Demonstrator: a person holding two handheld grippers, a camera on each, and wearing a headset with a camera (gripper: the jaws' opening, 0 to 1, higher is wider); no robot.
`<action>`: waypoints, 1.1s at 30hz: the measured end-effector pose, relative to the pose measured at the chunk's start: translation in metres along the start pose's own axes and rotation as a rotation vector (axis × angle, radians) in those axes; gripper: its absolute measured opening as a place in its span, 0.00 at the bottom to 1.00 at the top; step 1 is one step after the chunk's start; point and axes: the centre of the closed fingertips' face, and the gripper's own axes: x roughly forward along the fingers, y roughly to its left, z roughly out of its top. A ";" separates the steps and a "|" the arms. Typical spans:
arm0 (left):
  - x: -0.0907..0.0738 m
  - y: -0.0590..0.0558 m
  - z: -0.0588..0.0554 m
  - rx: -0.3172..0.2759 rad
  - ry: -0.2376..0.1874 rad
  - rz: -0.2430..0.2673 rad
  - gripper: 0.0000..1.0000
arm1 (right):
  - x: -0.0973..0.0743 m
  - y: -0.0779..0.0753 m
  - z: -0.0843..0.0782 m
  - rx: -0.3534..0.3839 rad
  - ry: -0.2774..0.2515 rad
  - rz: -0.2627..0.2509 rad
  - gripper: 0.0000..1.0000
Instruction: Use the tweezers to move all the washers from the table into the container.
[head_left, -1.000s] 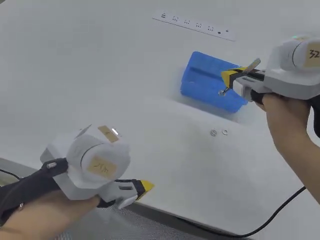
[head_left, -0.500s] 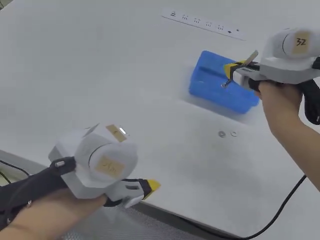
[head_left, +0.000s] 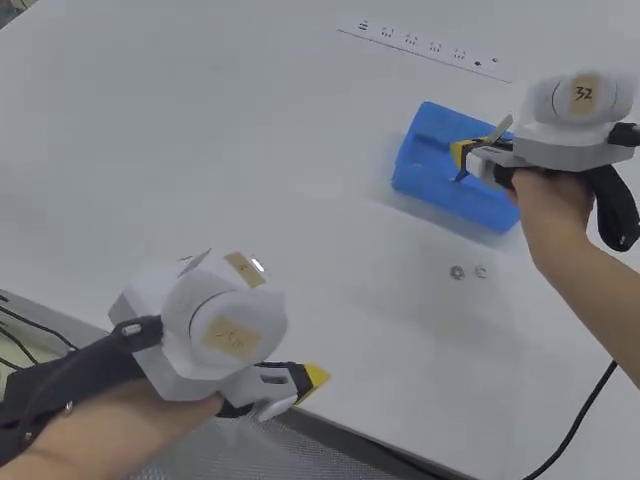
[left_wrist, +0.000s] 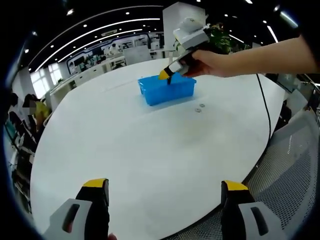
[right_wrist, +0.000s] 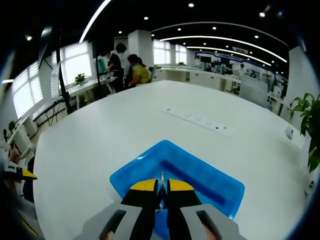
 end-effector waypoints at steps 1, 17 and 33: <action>0.000 0.000 -0.001 0.000 0.003 0.001 0.95 | 0.001 0.000 -0.001 -0.002 0.004 -0.003 0.03; 0.000 0.000 -0.003 0.003 0.016 -0.001 0.94 | 0.004 0.001 -0.014 -0.051 0.020 -0.027 0.03; 0.001 -0.002 -0.003 0.017 0.017 -0.006 0.94 | -0.024 0.003 0.007 0.021 -0.057 -0.013 0.03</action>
